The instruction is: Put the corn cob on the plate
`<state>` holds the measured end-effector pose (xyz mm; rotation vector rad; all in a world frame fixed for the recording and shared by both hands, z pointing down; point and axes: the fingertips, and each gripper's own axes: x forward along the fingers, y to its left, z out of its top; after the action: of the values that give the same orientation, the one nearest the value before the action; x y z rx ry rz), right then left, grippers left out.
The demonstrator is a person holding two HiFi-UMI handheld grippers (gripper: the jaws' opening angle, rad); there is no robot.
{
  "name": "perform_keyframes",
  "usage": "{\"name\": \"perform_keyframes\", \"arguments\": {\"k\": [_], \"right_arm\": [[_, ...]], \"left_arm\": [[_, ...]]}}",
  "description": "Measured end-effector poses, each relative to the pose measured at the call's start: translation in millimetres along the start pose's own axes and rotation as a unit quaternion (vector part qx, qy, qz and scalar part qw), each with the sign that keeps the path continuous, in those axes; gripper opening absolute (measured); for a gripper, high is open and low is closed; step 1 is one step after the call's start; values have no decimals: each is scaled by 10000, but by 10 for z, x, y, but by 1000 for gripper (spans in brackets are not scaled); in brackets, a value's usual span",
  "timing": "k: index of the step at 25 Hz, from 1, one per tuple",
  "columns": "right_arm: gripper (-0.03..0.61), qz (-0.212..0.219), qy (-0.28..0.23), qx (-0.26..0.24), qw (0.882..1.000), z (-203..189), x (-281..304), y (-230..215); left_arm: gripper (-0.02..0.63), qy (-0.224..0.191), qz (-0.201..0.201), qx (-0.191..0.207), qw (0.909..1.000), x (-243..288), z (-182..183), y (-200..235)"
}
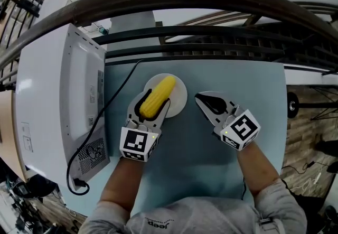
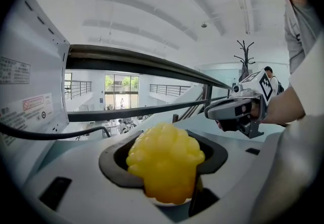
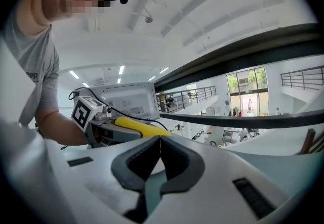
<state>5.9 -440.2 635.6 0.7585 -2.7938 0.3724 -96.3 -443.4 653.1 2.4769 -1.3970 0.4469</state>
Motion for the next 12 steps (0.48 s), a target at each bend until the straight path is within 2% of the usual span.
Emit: {"name": "perform_keyframes", "arguments": {"k": [12], "right_arm": [[17,2,41,110,9999,-93,-28,-15]], "left_arm": [[256,469,2,355,9983,85,-224,-55]]}}
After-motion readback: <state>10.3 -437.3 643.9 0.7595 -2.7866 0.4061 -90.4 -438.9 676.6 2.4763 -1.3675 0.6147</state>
